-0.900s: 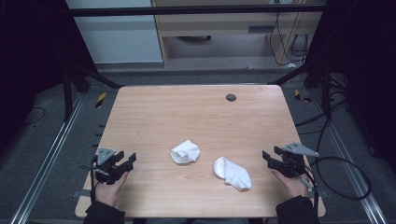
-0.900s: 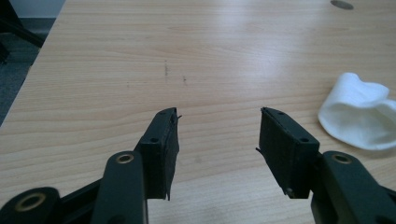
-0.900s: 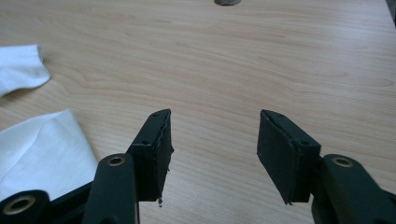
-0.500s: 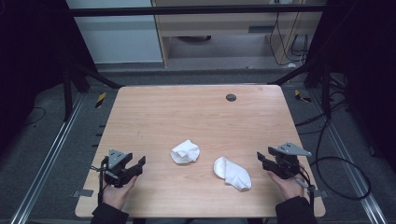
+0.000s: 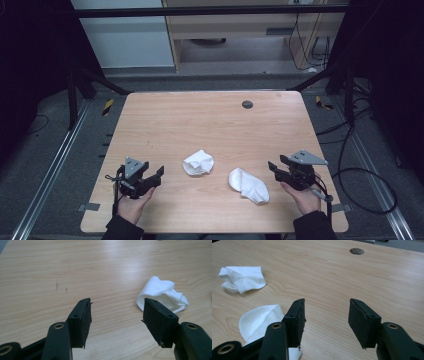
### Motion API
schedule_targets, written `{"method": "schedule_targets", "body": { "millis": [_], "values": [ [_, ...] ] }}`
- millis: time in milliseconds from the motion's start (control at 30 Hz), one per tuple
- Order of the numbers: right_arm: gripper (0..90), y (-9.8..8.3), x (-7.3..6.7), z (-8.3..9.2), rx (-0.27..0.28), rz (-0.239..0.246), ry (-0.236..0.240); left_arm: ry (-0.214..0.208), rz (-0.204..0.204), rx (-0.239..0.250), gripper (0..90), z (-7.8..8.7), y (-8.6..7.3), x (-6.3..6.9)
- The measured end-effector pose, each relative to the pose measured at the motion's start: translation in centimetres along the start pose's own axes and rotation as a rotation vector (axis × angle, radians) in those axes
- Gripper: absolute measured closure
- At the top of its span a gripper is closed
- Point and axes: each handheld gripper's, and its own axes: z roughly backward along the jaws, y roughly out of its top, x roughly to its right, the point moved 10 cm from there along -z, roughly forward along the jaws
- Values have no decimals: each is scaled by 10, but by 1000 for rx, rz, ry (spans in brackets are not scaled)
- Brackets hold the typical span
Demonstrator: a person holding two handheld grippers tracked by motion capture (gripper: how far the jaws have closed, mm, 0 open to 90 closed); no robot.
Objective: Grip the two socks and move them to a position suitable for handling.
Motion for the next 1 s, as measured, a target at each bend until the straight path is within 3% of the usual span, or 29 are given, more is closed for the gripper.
{"method": "schedule_targets", "body": {
  "millis": [400, 767, 1000],
  "values": [
    [496, 7, -14, 0, 1, 17, 52, -30, -35, -2, 411, -8, 6, 21],
    [544, -4, -32, 0, -40, 59, 99, -80, -90, 5, 447, -20, 15, 61],
    [556, -14, -39, 0, -60, 75, 119, -101, -116, 5, 463, -27, 16, 79]
  ]
}}
